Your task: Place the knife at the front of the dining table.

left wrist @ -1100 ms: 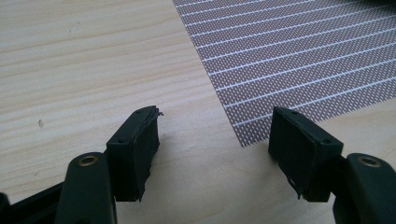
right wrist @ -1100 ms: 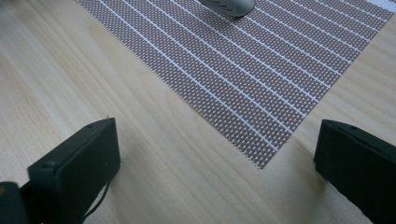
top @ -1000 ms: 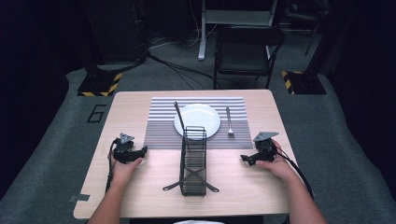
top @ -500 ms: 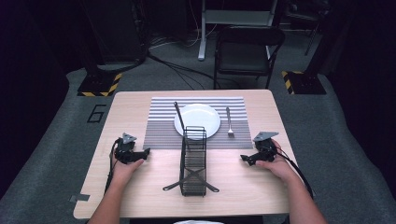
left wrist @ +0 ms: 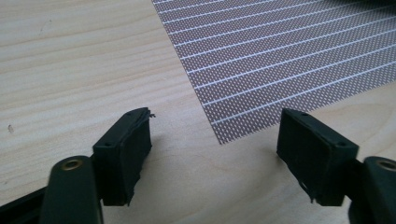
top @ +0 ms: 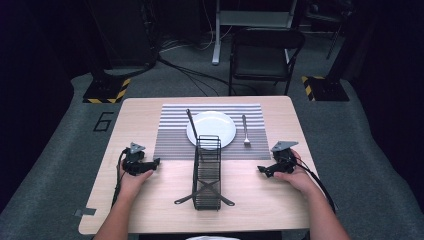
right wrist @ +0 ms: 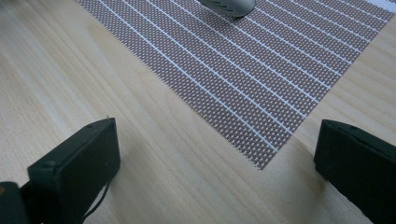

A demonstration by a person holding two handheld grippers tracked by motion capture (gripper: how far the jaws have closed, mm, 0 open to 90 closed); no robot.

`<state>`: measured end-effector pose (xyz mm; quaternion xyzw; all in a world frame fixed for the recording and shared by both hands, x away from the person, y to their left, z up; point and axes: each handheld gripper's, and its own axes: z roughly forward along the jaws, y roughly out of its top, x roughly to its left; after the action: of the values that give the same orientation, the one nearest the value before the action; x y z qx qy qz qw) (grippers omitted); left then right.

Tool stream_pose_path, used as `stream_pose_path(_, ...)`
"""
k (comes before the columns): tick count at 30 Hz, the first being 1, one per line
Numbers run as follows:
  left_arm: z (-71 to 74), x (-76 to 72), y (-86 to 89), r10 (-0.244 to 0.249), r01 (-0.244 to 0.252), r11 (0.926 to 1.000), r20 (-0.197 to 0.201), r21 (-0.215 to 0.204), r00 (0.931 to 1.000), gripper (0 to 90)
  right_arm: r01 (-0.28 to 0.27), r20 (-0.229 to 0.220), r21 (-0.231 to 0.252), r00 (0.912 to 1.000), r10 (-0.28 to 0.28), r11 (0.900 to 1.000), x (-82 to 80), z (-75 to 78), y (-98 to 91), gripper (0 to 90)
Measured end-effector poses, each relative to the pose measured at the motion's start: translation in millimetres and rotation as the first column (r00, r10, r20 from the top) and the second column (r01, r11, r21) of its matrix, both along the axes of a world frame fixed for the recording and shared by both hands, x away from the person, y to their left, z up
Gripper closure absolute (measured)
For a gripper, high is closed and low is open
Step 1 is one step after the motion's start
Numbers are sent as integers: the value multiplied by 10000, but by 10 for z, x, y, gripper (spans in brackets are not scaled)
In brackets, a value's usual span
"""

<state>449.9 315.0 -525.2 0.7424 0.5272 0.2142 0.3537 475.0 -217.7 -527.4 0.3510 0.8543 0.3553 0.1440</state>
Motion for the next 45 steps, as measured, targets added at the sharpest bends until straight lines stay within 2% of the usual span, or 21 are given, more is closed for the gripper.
stream_pose_path(3, 39, -18, -25, 142, -143, 9998, 22, 114, 9999, 288, 1, -1, -1, 10000, -1, 10000, 0, 0, 0, 0)
stream_pose_path(5, 85, -38, -56, 136, -137, 9999, 65, 43, 9999, 300, -1, 0, -1, 10000, 1, 10000, 0, 0, 0, 0)
stream_pose_path(6, 118, -52, -74, 95, -95, 10000, 11, 6, 10000, 302, -2, 2, 0, 10000, 2, 10000, 0, 0, 0, 0)
stream_pose_path(8, 181, -73, -121, -21, 19, 9999, 150, 113, 9999, 307, -1, 3, -2, 10000, 1, 10000, 0, 0, 0, 0)
stream_pose_path(10, 241, -96, -172, -122, 121, 9999, 226, 30, 9997, 309, 1, 1, 0, 10000, -1, 10000, 0, 0, 0, 0)
stream_pose_path(14, 352, -119, -283, -623, 623, 9980, -51, -82, 9980, 310, 1, 3, -6, 10000, -1, 10000, 0, 0, 0, 0)
stream_pose_path(16, 386, -132, -355, -894, 894, 9960, -43, -52, 9960, 320, 19, -2, -3, 10000, -19, 10000, -2, 0, 0, 0)
stream_pose_path(19, 443, -141, -461, -1262, 1263, 9920, -117, 58, 9919, 327, 21, 0, -2, 10000, -21, 10000, -2, 0, 0, 0)
stream_pose_path(21, 502, -144, -510, -1658, 1661, 9860, -215, 138, 9859, 347, 18, 2, -5, 10000, -18, 10000, -2, 0, 0, 0)
stream_pose_path(24, 587, -155, -588, -1895, 1895, 9817, -48, 187, 9819, 381, 21, -2, -3, 10000, -21, 10000, -2, 0, 1, 0)
stream_pose_path(25, 613, -157, -610, -1946, 1946, 9808, -30, 88, 9809, 396, 17, 0, -6, 10000, -17, 10000, -2, 0, 0, 0)
stream_pose_path(29, 706, -159, -681, -2080, 2081, 9781, 172, -7, 9780, 414, 18, 0, -6, 10000, -18, 10000, -2, 0, 0, 0)
stream_pose_path(31, 740, -152, -698, -2069, 2074, 9780, 271, -199, 9780, 414, 14, 1, -10, 10000, -14, 10000, -2, 0, 0, 0)
stream_pose_path(36, 845, -133, -723, -2037, 2040, 9772, 118, -580, 9790, 414, 17, -1, -6, 10000, -17, 10000, -2, 0, 0, 0)
stream_pose_path(41, 966, -125, -765, -2109, 2119, 9746, 221, -731, 9773, 450, 12, 2, -13, 10000, -12, 10000, -2, 0, 0, 0)
stream_pose_path(45, 1064, -117, -792, -2201, 2222, 9725, 368, -700, 9748, 460, 12, 2, -10, 10000, -12, 10000, -2, 0, 0, 0)
